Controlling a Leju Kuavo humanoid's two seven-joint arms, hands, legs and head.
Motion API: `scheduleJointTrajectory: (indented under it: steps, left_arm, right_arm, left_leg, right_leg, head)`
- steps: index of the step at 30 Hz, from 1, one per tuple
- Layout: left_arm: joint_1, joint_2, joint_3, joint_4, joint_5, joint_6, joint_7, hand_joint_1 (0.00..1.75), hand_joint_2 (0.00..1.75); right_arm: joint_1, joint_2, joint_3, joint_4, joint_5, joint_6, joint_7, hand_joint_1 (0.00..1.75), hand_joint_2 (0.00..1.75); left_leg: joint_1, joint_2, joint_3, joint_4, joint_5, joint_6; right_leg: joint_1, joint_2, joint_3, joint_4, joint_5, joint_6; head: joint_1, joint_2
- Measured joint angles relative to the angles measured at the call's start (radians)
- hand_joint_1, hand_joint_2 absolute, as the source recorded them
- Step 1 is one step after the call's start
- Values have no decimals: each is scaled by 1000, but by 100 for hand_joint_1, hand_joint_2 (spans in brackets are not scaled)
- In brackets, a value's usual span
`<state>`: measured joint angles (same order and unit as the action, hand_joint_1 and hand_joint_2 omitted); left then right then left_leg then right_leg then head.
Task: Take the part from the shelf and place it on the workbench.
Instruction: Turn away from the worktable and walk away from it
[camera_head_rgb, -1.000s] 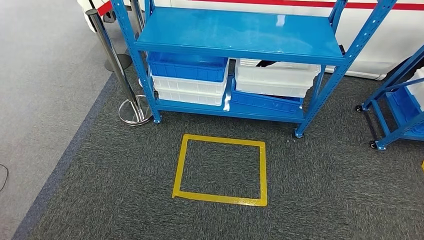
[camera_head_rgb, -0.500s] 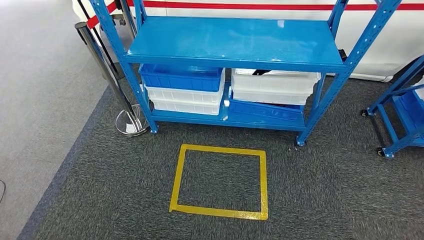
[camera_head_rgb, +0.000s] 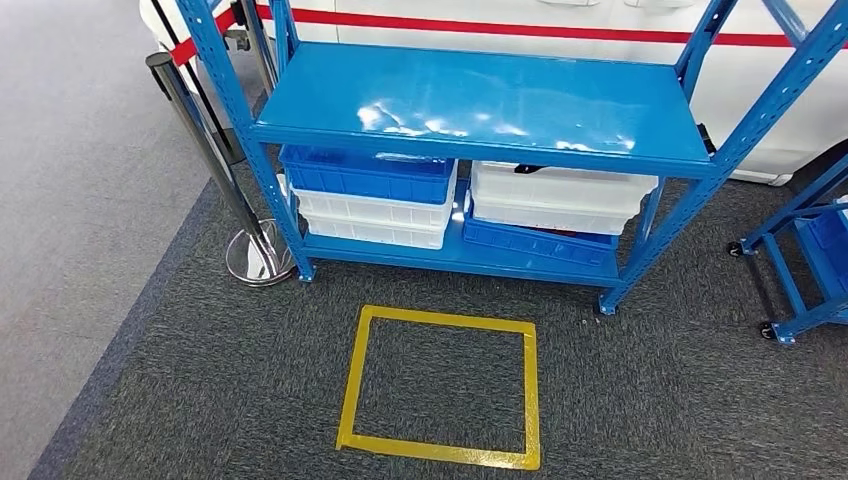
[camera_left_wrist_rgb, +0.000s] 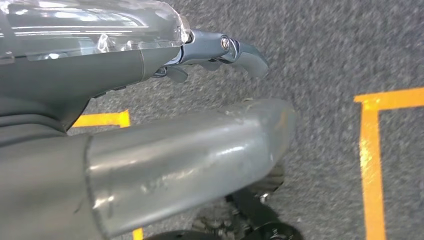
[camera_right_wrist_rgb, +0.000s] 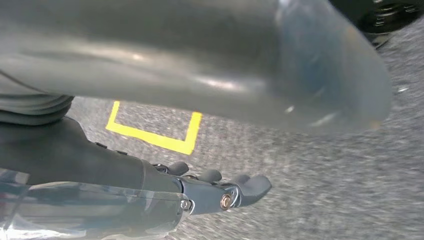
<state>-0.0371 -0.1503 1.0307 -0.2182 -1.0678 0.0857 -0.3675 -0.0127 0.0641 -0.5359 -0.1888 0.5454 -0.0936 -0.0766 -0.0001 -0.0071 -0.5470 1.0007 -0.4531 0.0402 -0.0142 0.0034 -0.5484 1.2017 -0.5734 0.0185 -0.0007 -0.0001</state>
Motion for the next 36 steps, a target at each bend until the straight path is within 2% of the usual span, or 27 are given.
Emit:
scheduleJointTrajectory:
  steps: [2, 3, 4, 5, 7, 8, 9, 12, 13, 15, 17, 18, 19, 20, 22, 24, 25, 27, 28, 29, 31, 33, 34, 35, 36]
  left_arm:
    - [-1, 0, 0, 0, 0, 0, 2, 0, 0]
    - [-1, 0, 0, 0, 0, 0, 3, 0, 0]
    - [0, 0, 0, 0, -1, 1, 5, 0, 0]
    - [2, 0, 0, 0, -1, 1, 7, 0, 0]
    - [4, 0, 0, 0, -1, 1, 9, 0, 0]
    - [4, 0, 1, 0, -1, 1, 10, 0, 0]
    - [3, 0, 1, 0, -1, 1, 11, 0, 0]
    - [-3, 1, 1, -1, -2, 1, 13, 0, 0]
    - [-4, 1, 1, -1, -2, 2, 13, 0, 0]
    - [-5, 2, 1, -2, -2, 2, 13, 0, 0]
    - [-4, 2, 2, -3, -2, 2, 13, 0, 0]
    - [-3, 3, 2, -3, -3, 2, 13, 0, 0]
    - [-2, 3, 2, -3, -5, 2, 13, 0, 0]
    - [-1, 3, 2, -3, -6, 2, 13, 0, 0]
    - [3, 4, 2, -3, -8, 2, 13, 0, 0]
    - [9, 6, 4, -3, -9, 2, 14, 0, 0]
    - [11, 7, 5, -3, -10, 2, 14, 0, 0]
    - [10, 7, 7, -3, -10, 2, 15, 0, 0]
    - [8, 6, 8, -3, -11, 3, 14, 0, 0]
    - [6, 6, 9, -3, -12, 3, 14, 0, 0]
    - [3, 6, 12, -3, -13, 3, 15, 0, 0]
    - [2, 6, 15, -3, -14, 4, 16, 0, 0]
    - [2, 6, 17, -3, -14, 4, 16, 0, 0]
    - [2, 6, 17, -3, -14, 4, 17, 0, 0]
    - [3, 6, 18, -3, -14, 4, 18, 0, 0]
  right_arm:
    - [-1, 1, 0, 0, 1, 1, 0, 0, 0]
    - [0, 1, 0, 0, 2, 1, 0, 0, 0]
    - [1, 1, 0, 0, 2, 2, 0, 0, 0]
    - [3, 1, 0, 0, 4, 3, -1, 0, 0]
    - [8, 1, 0, 0, 5, 5, -1, 0, 0]
    - [8, 1, 0, 1, 6, 5, -1, 0, 0]
    - [7, 2, 0, 1, 7, 6, -2, 0, 0]
    - [4, 4, 0, 1, 9, 6, -3, 0, 0]
    - [4, 5, 0, 2, 9, 6, -3, 0, 0]
    - [4, 6, 0, 2, 12, 7, -3, 0, 87]
    - [4, 6, 0, 2, 14, 7, -3, 0, 175]
    - [4, 6, -1, 2, 14, 11, -3, 0, 175]
    - [5, 7, -2, 2, 12, 18, -2, 0, 175]
    - [5, 7, -6, 2, 7, 27, -1, 0, 175]
    - [4, 9, -16, 2, -3, 45, -1, 0, 175]
    - [-1, 14, -24, 2, -8, 53, -2, 0, 175]
    - [-3, 16, -26, 3, -10, 54, -2, 0, 131]
    - [-5, 18, -31, 2, -12, 55, -3, 0, 44]
    - [-4, 17, -33, 2, -12, 55, -4, 0, 44]
    - [-4, 17, -36, 2, -12, 55, -5, 0, 87]
    - [-5, 17, -39, 2, -10, 53, -8, 0, 175]
    - [-6, 18, -41, 2, -3, 46, -9, 0, 175]
    - [-4, 17, -41, 2, 2, 41, -9, 0, 175]
    - [-1, 17, -41, 2, 7, 37, -9, 0, 175]
    - [2, 17, -41, 2, 11, 35, -8, 0, 175]
  left_leg:
    - [-1, -1, 16, -1, -16, 3]
    - [-1, -2, 27, -1, -25, 2]
    - [0, -4, 41, -1, -36, 0]
    - [0, -6, 57, -1, -48, -3]
    - [0, -6, 85, 1, -73, -12]
    - [-1, -6, 92, 2, -83, -18]
    - [-2, -6, 98, 1, -94, -24]
    - [-2, -5, 109, 16, -102, -42]
    - [-1, -4, 104, 41, -104, -47]
    - [3, -1, 52, 136, -130, -56]
    - [7, 0, -29, 250, -177, -65]
    - [8, 0, -61, 279, -191, -67]
    - [8, 0, -80, 278, -187, -67]
    - [8, -1, -86, 248, -162, -65]
    - [6, -17, -73, 136, -62, -54]
    - [0, -38, -64, 64, -3, -39]
    - [-3, -43, -62, 51, 3, -32]
    - [-3, -33, -40, 30, 1, -19]
    - [-1, -26, -25, 18, 0, -13]
    - [1, -19, -9, 9, -2, -8]
    - [2, -6, 11, 0, -11, -1]
    - [1, 2, 24, 0, -26, 0]
    - [1, 5, 33, 0, -35, -2]
    - [1, 5, 46, 0, -44, -4]
    - [2, 6, 60, 0, -55, -8]
  right_leg:
    - [-1, 0, -76, 81, -52, 5]
    - [-1, 0, -100, 90, -66, 8]
    - [-2, 0, -111, 73, -61, 9]
    - [-2, -1, -110, 31, -33, 9]
    - [-1, -2, -91, -84, 71, 3]
    - [2, -3, -84, -124, 107, -2]
    - [4, -3, -81, -145, 130, -8]
    - [6, -1, -66, -155, 123, -31]
    - [4, -1, -57, -158, 117, -38]
    - [2, -2, -36, -163, 104, -48]
    - [2, -2, -20, -164, 88, -52]
    - [3, -1, -9, -164, 79, -52]
    - [3, 3, 3, -164, 69, -50]
    - [3, 7, 18, -164, 58, -47]
    - [3, 18, 45, -164, 39, -42]
    - [1, 33, 57, -168, 25, -34]
    - [0, 40, 60, -166, 24, -28]
    - [-1, 47, 67, -158, 27, -16]
    - [0, 41, 68, -143, 28, -12]
    - [1, 33, 56, -117, 19, -9]
    - [1, 15, -8, -21, -21, -2]
    - [-1, 8, -89, 74, -57, 4]
    - [-1, 6, -111, 85, -52, 7]
    - [-2, 4, -117, 65, -25, 8]
    - [-2, 2, -108, 12, 22, 7]
  head:
    - [1, 0]
    - [1, 0]
    - [1, 0]
    - [2, 0]
    - [2, 0]
    - [2, 0]
    - [2, 0]
    - [-2, 0]
    - [-4, 0]
    - [-8, 0]
    - [-11, 0]
    - [-11, 0]
    - [-11, 0]
    - [-11, 0]
    - [-10, 0]
    - [-8, 0]
    - [-7, 0]
    - [-9, 0]
    - [-8, 0]
    - [-5, 0]
    - [2, 0]
    - [6, 0]
    - [6, 0]
    - [6, 0]
    - [7, 0]
